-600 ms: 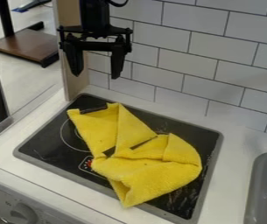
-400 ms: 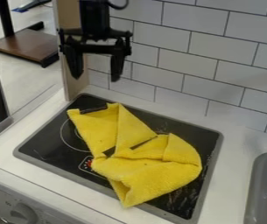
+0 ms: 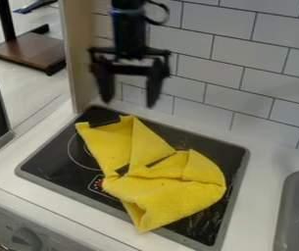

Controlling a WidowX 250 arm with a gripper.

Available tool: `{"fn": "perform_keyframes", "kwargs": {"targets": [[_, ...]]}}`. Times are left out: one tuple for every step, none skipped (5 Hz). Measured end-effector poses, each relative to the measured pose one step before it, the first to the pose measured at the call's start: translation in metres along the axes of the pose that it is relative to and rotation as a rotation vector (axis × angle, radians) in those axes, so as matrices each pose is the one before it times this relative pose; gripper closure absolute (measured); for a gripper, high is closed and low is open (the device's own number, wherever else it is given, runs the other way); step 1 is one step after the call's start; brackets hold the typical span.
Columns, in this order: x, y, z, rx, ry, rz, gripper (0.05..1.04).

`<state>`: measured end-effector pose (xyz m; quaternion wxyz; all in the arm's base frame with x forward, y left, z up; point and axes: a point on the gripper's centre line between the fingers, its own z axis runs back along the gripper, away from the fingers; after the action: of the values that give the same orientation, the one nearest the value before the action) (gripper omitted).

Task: Unfolding the clothes from right

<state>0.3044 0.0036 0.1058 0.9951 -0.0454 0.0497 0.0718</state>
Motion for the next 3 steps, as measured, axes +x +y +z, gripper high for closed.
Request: {"fn": "perform_keyframes", "kwargs": {"targets": [[-0.00919,-0.01681,-0.0151,-0.0132,0.0345,-0.0735,0.085],[-0.00631,-0.01281,-0.015,0.0402,0.0145,-0.0769,0.085],[0.00119,0.00207,-0.01181,0.0319,0.0092,-0.0104,0.085]]}}
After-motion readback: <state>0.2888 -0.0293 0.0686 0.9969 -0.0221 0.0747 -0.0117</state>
